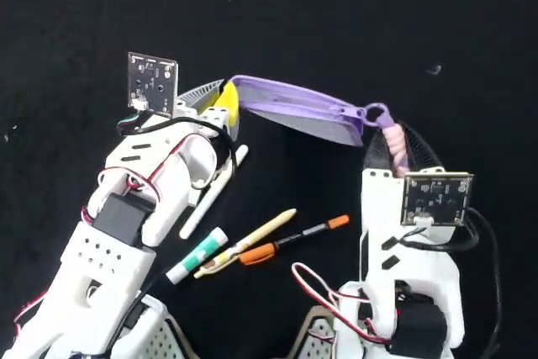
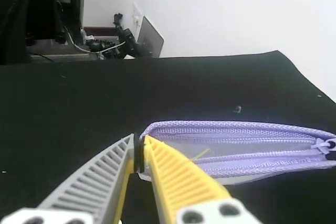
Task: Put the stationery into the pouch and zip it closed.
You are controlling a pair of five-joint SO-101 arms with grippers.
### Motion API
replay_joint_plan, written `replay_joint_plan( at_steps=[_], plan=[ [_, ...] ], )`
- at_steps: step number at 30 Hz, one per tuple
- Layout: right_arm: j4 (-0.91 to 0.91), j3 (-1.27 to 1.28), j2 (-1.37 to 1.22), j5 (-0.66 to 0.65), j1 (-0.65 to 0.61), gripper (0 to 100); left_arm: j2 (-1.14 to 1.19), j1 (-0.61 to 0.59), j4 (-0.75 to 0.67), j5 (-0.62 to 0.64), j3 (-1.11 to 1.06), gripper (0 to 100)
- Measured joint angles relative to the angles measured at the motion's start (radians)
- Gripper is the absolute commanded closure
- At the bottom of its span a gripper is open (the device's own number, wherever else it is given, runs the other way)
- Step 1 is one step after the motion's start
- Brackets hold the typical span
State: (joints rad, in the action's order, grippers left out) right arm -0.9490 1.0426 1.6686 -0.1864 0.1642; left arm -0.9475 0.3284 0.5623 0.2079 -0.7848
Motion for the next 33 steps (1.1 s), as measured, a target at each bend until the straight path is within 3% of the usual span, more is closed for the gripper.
replay_joint_plan(
  at_steps=[10,17,33],
  plan=[
    [-0.008,-0.003,0.000,0.000,-0.021,98.7,0.000,0.017,-0.025,0.000,-0.032,97],
    [-0.008,-0.003,0.008,0.000,-0.037,98.7,0.000,0.124,-0.037,-0.002,-0.069,87],
    [-0.008,-0.003,-0.003,0.000,-0.037,98.7,0.057,0.173,-0.038,-0.037,-0.069,87]
  ],
)
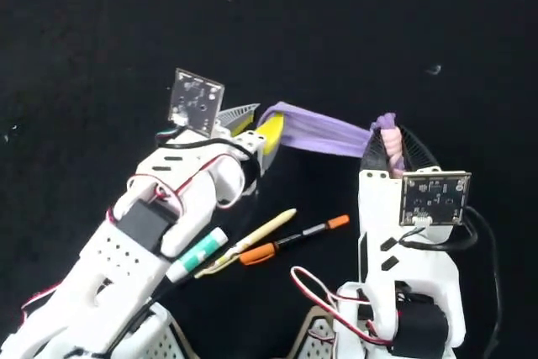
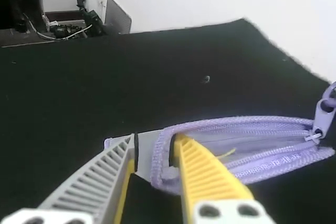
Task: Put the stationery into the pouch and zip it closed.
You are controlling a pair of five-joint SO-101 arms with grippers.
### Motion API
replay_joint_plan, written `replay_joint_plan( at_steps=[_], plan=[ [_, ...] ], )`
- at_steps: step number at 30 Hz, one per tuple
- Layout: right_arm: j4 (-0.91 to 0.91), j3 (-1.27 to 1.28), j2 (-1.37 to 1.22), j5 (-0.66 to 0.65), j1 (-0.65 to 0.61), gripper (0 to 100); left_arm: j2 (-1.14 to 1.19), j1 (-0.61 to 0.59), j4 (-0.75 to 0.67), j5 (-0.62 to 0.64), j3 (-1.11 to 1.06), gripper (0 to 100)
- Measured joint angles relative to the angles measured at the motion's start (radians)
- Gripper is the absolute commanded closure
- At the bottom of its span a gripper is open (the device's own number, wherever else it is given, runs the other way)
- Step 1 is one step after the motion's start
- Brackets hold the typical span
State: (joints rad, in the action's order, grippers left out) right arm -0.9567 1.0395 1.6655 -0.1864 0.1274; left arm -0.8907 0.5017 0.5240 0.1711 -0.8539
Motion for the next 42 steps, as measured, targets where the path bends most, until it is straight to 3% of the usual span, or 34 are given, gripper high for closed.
replay_joint_plan(
  at_steps=[12,16,22,31,38,42],
  plan=[
    [0.000,0.017,-0.002,0.000,0.002,97.7,0.505,0.043,0.055,-0.032,0.328,87],
    [0.000,0.038,-0.011,0.000,0.003,87.2,0.660,0.041,0.058,-0.029,0.394,98],
    [0.000,0.038,-0.011,0.000,-0.003,74.3,0.712,0.002,0.068,-0.031,0.442,97],
    [0.006,0.038,-0.011,0.002,-0.051,72.0,0.560,-0.164,0.292,-0.032,0.543,97],
    [0.008,0.008,-0.011,0.002,-0.193,72.1,0.450,-0.354,0.436,-0.034,0.629,97],
    [-0.028,0.006,0.000,-0.040,-0.334,72.3,0.448,-0.526,0.486,-0.037,0.657,97]
  ],
)
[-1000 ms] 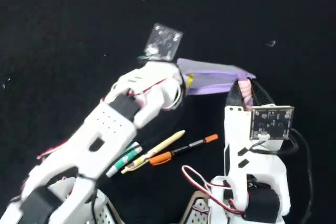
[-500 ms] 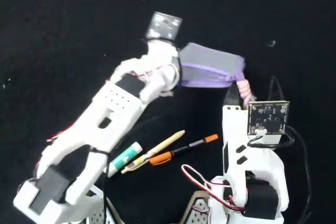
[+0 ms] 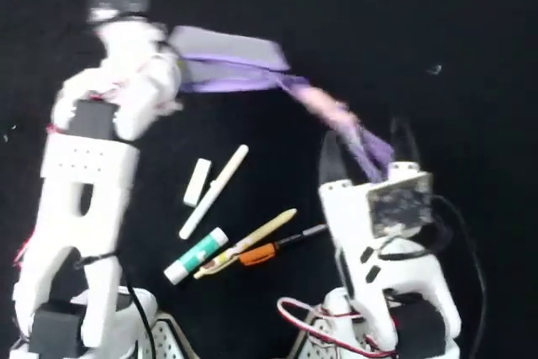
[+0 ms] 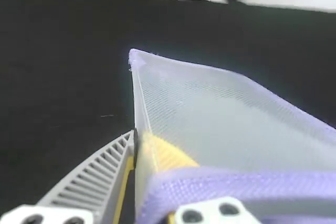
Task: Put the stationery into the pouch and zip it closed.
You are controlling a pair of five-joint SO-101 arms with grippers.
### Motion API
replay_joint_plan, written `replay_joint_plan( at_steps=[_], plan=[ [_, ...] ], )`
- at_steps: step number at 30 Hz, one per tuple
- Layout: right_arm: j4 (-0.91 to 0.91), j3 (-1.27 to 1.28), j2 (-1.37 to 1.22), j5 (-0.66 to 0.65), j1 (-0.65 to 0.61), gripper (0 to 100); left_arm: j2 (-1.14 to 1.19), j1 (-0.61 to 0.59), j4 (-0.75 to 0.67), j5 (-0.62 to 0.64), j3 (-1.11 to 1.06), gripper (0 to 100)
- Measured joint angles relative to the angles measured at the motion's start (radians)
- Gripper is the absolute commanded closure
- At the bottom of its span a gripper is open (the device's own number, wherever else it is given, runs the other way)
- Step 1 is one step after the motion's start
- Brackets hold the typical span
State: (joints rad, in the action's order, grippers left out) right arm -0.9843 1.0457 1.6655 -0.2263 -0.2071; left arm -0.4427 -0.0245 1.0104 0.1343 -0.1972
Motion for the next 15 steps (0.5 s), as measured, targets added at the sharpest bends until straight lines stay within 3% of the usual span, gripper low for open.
replay_joint_plan(
  at_steps=[8,15],
  plan=[
    [-0.054,0.114,0.000,-0.106,-0.359,72.3,-0.005,-0.327,0.021,0.000,0.003,97],
    [0.025,0.292,-0.023,-0.144,-0.488,72.3,-0.005,-0.582,0.021,0.000,0.003,97]
  ],
)
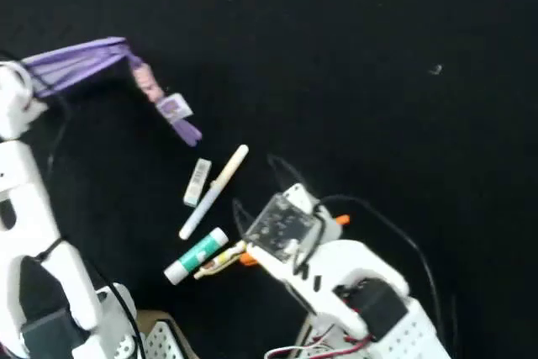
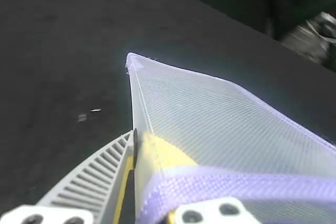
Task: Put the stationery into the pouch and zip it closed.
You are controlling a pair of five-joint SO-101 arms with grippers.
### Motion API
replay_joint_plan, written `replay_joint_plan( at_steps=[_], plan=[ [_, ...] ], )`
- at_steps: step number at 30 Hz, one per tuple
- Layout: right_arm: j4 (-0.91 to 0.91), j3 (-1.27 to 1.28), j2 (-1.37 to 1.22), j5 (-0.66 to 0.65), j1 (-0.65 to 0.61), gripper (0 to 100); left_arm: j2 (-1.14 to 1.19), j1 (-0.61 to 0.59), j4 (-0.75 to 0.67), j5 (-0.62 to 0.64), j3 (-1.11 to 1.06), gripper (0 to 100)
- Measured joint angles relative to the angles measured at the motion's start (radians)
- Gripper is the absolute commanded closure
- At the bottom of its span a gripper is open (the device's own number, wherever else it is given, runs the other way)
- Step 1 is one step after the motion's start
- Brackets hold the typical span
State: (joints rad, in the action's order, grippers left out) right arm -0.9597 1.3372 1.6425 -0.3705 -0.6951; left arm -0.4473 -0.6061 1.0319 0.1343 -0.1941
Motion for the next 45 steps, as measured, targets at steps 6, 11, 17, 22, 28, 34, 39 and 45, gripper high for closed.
replay_joint_plan(
  at_steps=[6,11,17,22,28,34,39,45],
  plan=[
    [0.178,0.023,-0.210,-0.005,-0.011,72.3,-0.002,-0.107,-0.015,-0.003,-0.051,97],
    [0.330,-0.023,-0.532,-0.044,-0.086,72.3,0.000,-0.173,-0.106,-0.003,-0.135,97],
    [0.405,-0.201,-0.951,-0.106,-0.138,72.3,0.000,-0.201,-0.203,-0.003,-0.232,97],
    [0.413,-0.362,-1.284,-0.258,-0.140,72.3,0.000,-0.204,-0.244,-0.003,-0.262,97],
    [0.319,-0.548,-1.542,-0.393,-0.140,72.4,0.000,-0.204,-0.249,-0.003,-0.262,97],
    [0.204,-0.723,-1.705,-0.471,-0.141,72.4,0.000,-0.204,-0.249,-0.003,-0.262,97],
    [0.086,-0.864,-1.798,-0.512,-0.141,72.4,0.000,-0.204,-0.249,-0.003,-0.262,97],
    [-0.064,-0.988,-1.867,-0.563,-0.140,72.4,0.000,-0.204,-0.249,-0.003,-0.262,97]
  ],
)
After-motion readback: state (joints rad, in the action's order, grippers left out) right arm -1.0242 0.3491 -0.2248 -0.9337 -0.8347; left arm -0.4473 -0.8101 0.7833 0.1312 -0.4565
